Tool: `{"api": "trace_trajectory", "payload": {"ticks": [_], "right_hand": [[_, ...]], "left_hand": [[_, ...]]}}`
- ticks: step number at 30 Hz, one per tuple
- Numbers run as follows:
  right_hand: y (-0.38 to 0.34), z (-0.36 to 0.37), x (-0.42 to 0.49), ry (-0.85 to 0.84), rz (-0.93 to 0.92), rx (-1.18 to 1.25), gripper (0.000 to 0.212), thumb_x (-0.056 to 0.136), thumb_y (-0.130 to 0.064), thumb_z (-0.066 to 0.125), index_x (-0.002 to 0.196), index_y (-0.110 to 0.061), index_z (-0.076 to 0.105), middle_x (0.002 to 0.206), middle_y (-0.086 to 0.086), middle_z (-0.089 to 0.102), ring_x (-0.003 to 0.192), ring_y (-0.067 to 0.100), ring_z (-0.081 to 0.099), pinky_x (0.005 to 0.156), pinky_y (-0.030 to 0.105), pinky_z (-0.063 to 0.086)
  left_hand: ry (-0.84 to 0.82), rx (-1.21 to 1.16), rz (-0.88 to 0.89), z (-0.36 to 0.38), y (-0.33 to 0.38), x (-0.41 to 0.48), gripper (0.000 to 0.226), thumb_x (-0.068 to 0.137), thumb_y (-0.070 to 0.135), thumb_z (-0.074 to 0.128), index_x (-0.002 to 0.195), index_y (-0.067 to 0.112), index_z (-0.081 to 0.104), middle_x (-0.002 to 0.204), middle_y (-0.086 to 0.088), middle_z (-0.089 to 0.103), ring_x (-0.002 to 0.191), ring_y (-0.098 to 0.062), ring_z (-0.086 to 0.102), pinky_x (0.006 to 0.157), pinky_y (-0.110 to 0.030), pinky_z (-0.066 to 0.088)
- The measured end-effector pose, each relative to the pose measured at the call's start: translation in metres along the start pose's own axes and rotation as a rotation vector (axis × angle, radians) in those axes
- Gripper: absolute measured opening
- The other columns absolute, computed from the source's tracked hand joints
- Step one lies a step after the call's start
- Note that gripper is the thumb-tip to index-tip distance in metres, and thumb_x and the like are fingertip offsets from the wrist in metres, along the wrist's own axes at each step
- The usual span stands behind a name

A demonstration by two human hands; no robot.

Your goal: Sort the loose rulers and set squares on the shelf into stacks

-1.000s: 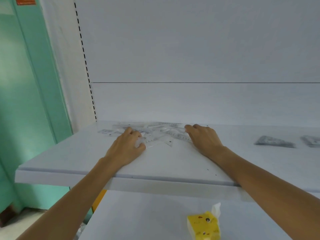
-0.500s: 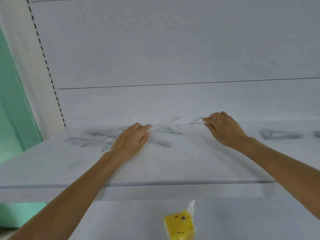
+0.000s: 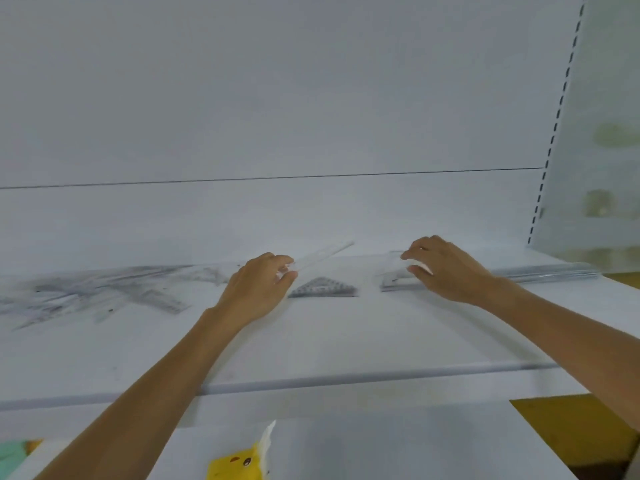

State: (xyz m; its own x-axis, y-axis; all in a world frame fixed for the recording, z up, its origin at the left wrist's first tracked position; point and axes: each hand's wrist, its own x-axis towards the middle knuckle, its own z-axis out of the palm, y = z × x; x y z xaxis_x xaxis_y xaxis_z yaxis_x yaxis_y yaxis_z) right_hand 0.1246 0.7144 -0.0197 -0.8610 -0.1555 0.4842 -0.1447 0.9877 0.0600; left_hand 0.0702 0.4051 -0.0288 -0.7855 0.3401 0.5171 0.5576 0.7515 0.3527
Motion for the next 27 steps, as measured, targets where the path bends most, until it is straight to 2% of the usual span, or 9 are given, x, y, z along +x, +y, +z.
{"api": "trace_trajectory", "payload": {"ticks": [4, 7, 12, 16, 20, 22, 24, 27], "right_hand": [[0.016, 0.001, 0.007, -0.045, -0.007, 0.126, 0.032, 0.094, -0.029, 0.048, 0.125, -0.022, 0.053, 0.128, -0.004, 0.052, 0.119, 0.014, 0.044, 0.097, 0.026, 0.035], [0.024, 0.007, 0.006, -0.065, 0.005, 0.218, 0.030, 0.090, -0.029, 0.053, 0.120, -0.024, 0.055, 0.123, -0.004, 0.056, 0.116, 0.014, 0.048, 0.093, 0.026, 0.037], [0.034, 0.017, -0.001, -0.167, 0.022, 0.214, 0.032, 0.090, -0.028, 0.048, 0.122, -0.024, 0.055, 0.125, -0.001, 0.055, 0.116, 0.018, 0.049, 0.094, 0.030, 0.038], [0.037, 0.024, -0.005, -0.196, -0.005, 0.242, 0.032, 0.095, -0.026, 0.039, 0.122, -0.019, 0.055, 0.125, 0.001, 0.056, 0.116, 0.020, 0.048, 0.097, 0.032, 0.039], [0.039, 0.017, -0.008, -0.185, -0.040, 0.232, 0.034, 0.092, -0.021, 0.043, 0.124, -0.020, 0.052, 0.126, 0.005, 0.054, 0.119, 0.024, 0.044, 0.099, 0.038, 0.038], [0.043, 0.014, -0.014, -0.160, -0.046, 0.247, 0.038, 0.091, -0.023, 0.045, 0.128, -0.023, 0.050, 0.130, 0.000, 0.050, 0.122, 0.020, 0.042, 0.099, 0.031, 0.036], [0.053, 0.009, -0.023, -0.126, -0.073, 0.232, 0.034, 0.091, -0.024, 0.045, 0.125, -0.025, 0.051, 0.127, -0.006, 0.050, 0.120, 0.016, 0.042, 0.092, 0.025, 0.034], [0.076, -0.009, -0.042, -0.097, -0.017, 0.240, 0.029, 0.093, -0.027, 0.045, 0.121, -0.027, 0.052, 0.122, -0.009, 0.052, 0.117, 0.013, 0.044, 0.094, 0.027, 0.037]], "left_hand": [[0.020, -0.062, -0.061, 0.008, 0.026, 0.005, 0.034, 0.093, 0.037, 0.046, 0.121, 0.022, 0.057, 0.102, 0.010, 0.056, 0.094, -0.011, 0.055, 0.084, -0.033, 0.044], [-0.009, -0.065, -0.090, 0.012, 0.038, 0.000, 0.033, 0.093, 0.036, 0.046, 0.121, 0.022, 0.058, 0.108, 0.007, 0.058, 0.094, -0.011, 0.054, 0.089, -0.037, 0.046], [-0.043, -0.052, -0.128, 0.011, 0.045, -0.003, 0.034, 0.093, 0.034, 0.047, 0.123, 0.019, 0.058, 0.116, 0.000, 0.060, 0.101, -0.014, 0.056, 0.094, -0.037, 0.045], [-0.037, -0.063, -0.138, 0.016, 0.061, 0.010, 0.032, 0.094, 0.030, 0.047, 0.121, 0.017, 0.058, 0.111, -0.002, 0.060, 0.101, -0.016, 0.056, 0.092, -0.034, 0.044], [-0.053, -0.067, -0.113, 0.032, 0.085, 0.023, 0.031, 0.095, 0.029, 0.045, 0.120, 0.018, 0.058, 0.109, -0.002, 0.060, 0.098, -0.015, 0.055, 0.090, -0.033, 0.044], [-0.064, -0.067, -0.092, 0.039, 0.094, 0.028, 0.031, 0.095, 0.029, 0.044, 0.120, 0.018, 0.058, 0.109, -0.002, 0.060, 0.098, -0.015, 0.055, 0.089, -0.032, 0.044], [-0.063, -0.097, -0.077, 0.046, 0.102, 0.032, 0.030, 0.096, 0.027, 0.042, 0.118, 0.016, 0.059, 0.107, -0.005, 0.061, 0.097, -0.017, 0.056, 0.087, -0.033, 0.046], [-0.039, -0.147, -0.060, 0.058, 0.119, 0.042, 0.029, 0.098, 0.022, 0.038, 0.110, 0.008, 0.061, 0.102, -0.014, 0.063, 0.093, -0.028, 0.060, 0.084, -0.040, 0.049]]}}
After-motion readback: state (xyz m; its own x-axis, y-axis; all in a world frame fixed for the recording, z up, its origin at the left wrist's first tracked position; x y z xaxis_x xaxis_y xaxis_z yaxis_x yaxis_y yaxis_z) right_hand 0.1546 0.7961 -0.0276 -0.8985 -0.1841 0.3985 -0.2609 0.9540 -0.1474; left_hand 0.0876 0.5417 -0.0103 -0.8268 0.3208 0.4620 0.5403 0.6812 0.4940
